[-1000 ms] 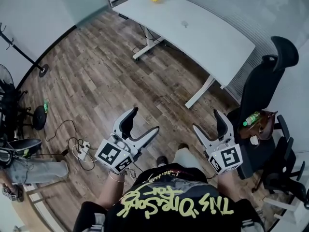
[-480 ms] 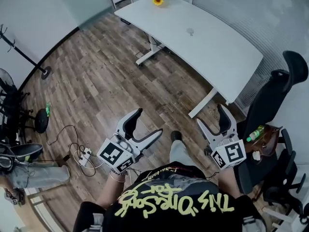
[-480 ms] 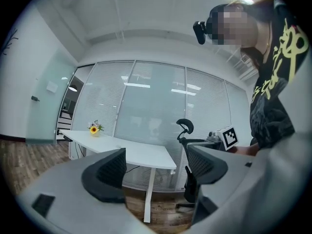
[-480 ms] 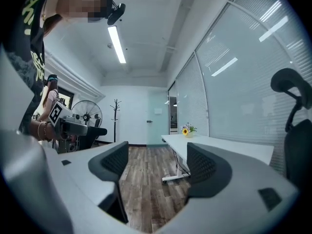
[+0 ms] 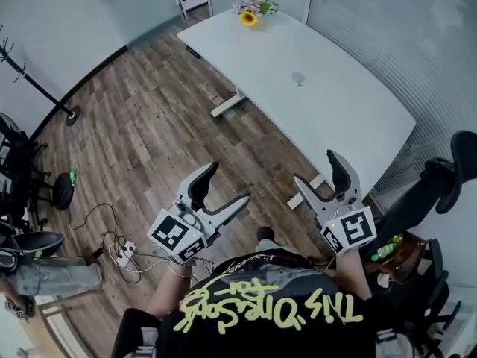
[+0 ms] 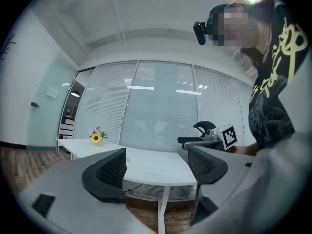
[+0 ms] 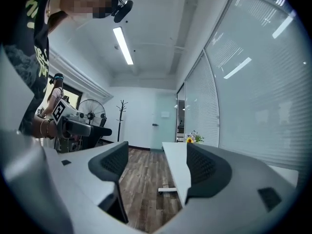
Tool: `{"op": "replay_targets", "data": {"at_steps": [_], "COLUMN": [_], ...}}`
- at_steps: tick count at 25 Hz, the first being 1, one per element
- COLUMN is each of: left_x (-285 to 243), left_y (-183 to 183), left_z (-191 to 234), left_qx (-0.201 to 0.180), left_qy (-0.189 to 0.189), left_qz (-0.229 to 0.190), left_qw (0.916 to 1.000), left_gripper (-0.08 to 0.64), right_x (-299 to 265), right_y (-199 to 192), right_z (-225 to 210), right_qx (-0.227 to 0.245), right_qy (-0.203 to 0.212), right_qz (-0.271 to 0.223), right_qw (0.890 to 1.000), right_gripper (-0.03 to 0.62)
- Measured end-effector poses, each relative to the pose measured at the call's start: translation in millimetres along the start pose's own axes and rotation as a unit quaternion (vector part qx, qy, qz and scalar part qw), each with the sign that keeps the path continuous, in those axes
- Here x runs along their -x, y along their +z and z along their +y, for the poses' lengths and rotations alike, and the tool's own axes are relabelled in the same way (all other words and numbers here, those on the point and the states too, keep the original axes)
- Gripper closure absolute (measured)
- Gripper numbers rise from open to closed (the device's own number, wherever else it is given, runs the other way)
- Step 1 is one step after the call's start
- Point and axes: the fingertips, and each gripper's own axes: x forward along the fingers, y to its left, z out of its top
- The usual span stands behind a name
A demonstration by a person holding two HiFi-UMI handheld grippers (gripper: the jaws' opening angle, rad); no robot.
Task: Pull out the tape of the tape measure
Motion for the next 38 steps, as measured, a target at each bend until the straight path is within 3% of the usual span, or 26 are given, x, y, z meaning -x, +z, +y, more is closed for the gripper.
{"op": "replay_targets", "data": {"at_steps": [10,21,28,38], "left_x": [-91,-113,-127,-116], "left_y": [8,9,-8,0], "left_z": [28,45,27,50], "left_qx": [-0.010,-0.009,-0.009,-0.018], "left_qy": [0.003,0.016,-0.028,0.004], "left_qz": [-0.013,-0.015,0.007,0.010], "left_qw": [0.9999,0.9997,0.9995,0.9998], "left_gripper": [0.202,0.233,0.287,0.291], "right_x": [-33,-59,-64,-68], "right_y": [-29,-35,-39,-56], "right_z": [-89,-107,-128,-116], "right_qx": [-0.024,-0.024,-0.029,-0.041], "right_qy": [0.005,0.021,0.007,0.027], "right_qz": [0.015,0.012,0.016,0.031], "right_qw": [1.000,0.999,0.999,0.998], "right_gripper": [0.235,0.236,0.236,0.236]}}
